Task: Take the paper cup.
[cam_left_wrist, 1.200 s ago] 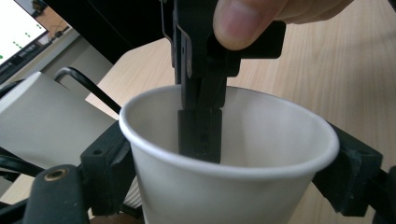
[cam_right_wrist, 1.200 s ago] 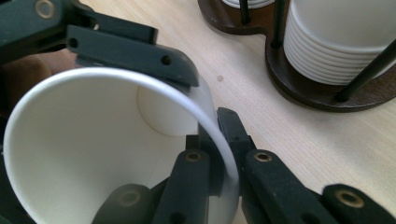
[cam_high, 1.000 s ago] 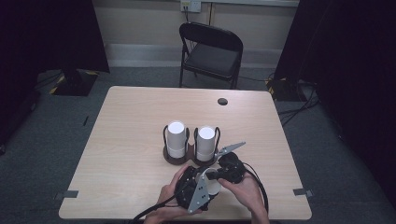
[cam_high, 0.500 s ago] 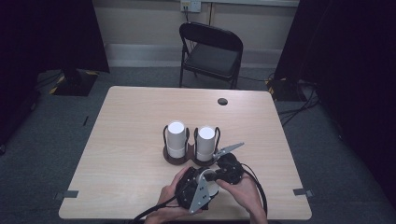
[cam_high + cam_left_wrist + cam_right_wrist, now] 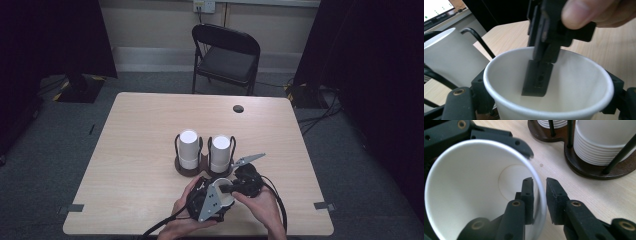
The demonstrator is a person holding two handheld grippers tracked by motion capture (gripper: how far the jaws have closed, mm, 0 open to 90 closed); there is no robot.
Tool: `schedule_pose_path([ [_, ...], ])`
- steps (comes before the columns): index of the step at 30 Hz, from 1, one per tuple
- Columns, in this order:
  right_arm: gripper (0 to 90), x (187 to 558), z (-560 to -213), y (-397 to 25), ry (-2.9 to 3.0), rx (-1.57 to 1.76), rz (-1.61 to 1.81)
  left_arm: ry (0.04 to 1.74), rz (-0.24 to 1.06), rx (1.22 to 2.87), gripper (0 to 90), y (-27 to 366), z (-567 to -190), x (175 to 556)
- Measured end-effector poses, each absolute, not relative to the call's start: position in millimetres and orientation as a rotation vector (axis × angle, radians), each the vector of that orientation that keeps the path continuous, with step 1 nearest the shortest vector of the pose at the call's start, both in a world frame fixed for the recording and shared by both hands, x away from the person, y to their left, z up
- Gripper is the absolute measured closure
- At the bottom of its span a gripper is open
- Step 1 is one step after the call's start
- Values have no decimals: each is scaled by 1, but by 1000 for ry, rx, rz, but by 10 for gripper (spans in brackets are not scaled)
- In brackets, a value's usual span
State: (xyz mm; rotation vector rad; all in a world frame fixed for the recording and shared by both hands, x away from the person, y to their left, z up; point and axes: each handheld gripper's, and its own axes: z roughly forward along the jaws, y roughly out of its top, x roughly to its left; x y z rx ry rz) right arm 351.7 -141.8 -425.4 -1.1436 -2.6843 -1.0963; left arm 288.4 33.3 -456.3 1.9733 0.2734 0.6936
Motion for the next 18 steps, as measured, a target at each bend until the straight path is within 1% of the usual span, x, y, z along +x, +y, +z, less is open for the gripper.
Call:
schedule_pose_path([
  [6,706,348,-424,-143,-2711,-1150,-1147,289,685,1963,218,35,-455,289],
  [15,679,348,-423,-145,-2701,-1152,-1198,321,657,1952,217,39,-455,292],
  [18,651,348,-423,-146,-2710,-1154,-1200,346,599,1959,216,41,-455,295],
])
